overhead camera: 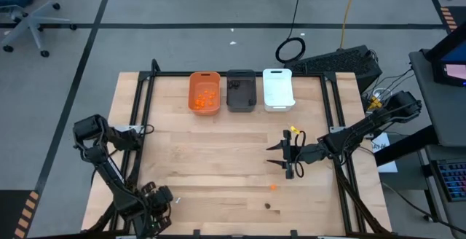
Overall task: Sort Halloween decoration
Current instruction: Put the white bone toy into the white bin
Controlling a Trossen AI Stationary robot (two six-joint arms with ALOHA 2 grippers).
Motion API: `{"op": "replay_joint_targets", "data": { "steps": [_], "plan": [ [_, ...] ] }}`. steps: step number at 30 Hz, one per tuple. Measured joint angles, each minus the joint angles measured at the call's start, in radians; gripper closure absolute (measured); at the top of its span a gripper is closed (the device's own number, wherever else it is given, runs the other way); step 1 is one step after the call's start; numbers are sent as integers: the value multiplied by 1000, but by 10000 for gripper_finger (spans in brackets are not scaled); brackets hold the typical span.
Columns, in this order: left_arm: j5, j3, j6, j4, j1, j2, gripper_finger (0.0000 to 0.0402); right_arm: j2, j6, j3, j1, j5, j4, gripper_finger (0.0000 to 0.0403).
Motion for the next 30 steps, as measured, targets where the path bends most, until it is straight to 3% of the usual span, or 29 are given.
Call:
{"op": "replay_joint_targets", "data": {
  "steps": [20,25,30],
  "plan": [
    [-25,2,8,-11,92,-51,401,0,0,0,0,0,35,220],
    [-125,3,68,-10,117,-120,401,15,-10,0,0,0,79,220],
    [-248,4,191,-9,178,-159,401,108,-67,0,0,-2,225,220]
  ]
}}
